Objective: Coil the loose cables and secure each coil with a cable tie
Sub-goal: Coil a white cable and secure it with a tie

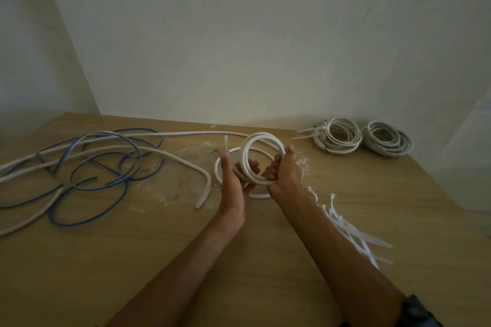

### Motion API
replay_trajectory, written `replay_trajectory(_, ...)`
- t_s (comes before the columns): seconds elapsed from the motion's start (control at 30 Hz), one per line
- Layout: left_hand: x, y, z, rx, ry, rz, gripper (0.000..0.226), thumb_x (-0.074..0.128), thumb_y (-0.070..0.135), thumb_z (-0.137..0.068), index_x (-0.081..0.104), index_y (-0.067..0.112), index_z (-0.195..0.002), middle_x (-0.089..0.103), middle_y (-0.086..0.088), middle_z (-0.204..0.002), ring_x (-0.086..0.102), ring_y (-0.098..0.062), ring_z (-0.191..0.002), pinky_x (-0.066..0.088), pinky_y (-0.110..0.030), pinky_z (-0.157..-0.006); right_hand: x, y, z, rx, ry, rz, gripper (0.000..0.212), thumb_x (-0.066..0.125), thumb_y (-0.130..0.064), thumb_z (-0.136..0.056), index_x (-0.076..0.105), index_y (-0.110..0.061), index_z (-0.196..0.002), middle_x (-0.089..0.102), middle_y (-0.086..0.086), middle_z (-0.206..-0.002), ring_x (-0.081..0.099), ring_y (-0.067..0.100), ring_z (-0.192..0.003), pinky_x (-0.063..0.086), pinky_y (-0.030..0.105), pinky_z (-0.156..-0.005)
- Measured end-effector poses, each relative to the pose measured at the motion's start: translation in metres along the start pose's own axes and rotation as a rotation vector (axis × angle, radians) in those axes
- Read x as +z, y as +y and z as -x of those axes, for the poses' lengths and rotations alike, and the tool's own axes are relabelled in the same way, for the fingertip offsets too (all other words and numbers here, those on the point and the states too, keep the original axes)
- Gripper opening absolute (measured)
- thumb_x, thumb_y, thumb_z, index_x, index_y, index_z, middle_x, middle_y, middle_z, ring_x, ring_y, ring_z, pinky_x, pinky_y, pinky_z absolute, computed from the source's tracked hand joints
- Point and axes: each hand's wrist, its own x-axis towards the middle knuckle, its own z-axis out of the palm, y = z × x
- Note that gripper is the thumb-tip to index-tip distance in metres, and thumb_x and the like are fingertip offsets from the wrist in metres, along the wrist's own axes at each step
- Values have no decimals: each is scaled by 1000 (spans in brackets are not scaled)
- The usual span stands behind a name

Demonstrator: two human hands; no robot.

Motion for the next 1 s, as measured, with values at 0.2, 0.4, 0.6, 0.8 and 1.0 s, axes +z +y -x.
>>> replay_trajectory(0.2,0,-8,1,280,-36,-159,61,35,57,-104,70,9,-91,75,-14,-89,71,-31,-90,54,-46,-89,6,7,9,81,-13,-15,51,46,-46,-105,44,-14,-65,41,-2,-45,36,11,-31,30,19,-34)
replay_trajectory(0.4,-3,30,-7,154,-54,80,65,35,71,-96,46,20,-57,30,3,-46,32,-19,-52,35,-38,-64,22,10,30,91,-68,96,53,38,-48,-106,44,-13,-68,39,-1,-42,40,17,-37,41,29,-44)
replay_trajectory(0.6,-5,40,-2,54,-121,152,62,31,51,-107,42,20,-54,27,4,-43,25,-13,-42,34,-31,-57,19,23,33,-123,-15,339,51,30,-47,-108,53,-14,-77,52,3,-73,51,20,-67,43,34,-65)
replay_trajectory(0.8,-3,46,0,90,-106,24,57,30,43,-109,33,19,-58,23,4,-43,19,-12,-39,22,-30,-47,5,26,26,-172,-102,504,54,27,-44,-109,60,-13,-80,56,4,-73,52,19,-66,43,33,-64)
replay_trajectory(1.0,-18,60,-14,139,60,-37,51,30,34,-107,30,21,-58,22,5,-42,17,-12,-36,21,-21,-41,-43,-52,-5,-513,-459,1423,33,57,-37,-101,71,-10,-86,69,-1,-69,60,10,-56,48,28,-61)
